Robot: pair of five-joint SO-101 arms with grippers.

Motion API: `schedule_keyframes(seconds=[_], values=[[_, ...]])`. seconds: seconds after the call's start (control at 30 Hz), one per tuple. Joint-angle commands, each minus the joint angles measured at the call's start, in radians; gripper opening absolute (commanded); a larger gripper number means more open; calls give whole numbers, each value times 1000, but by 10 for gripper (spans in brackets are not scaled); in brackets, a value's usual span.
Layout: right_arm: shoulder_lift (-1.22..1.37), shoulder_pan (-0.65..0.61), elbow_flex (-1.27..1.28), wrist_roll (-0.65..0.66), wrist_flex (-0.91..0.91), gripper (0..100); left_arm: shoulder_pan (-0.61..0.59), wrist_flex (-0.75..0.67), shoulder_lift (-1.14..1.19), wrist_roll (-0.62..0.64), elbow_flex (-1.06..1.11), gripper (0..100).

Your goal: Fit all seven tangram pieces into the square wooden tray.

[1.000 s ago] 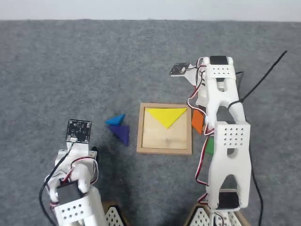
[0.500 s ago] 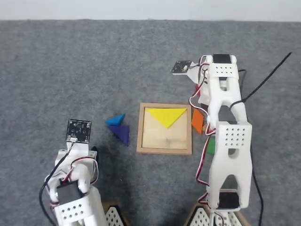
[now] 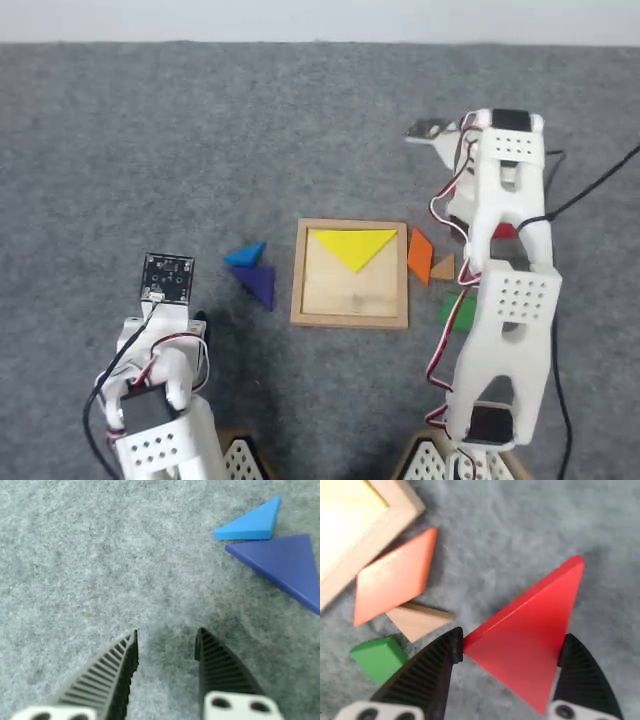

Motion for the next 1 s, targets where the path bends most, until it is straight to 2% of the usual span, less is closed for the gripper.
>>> schedule_keyframes(seconds=[0.0,0.17,0.43,0.73,0.87,0.97], values=[[-180,-12,25,-29,45,248,0,5,-18,-15,-7,190],[-409,-120,255,9,42,251,0,5,-18,-15,-7,190],[-717,-401,598,95,-33,248,0,5,-18,-15,-7,190],[-694,-628,822,385,-232,248,0,5,-18,-15,-7,190],[-650,-680,850,502,-294,248,0,5,-18,-15,-7,190],[-618,-704,850,663,-285,248,0,5,-18,-15,-7,190]])
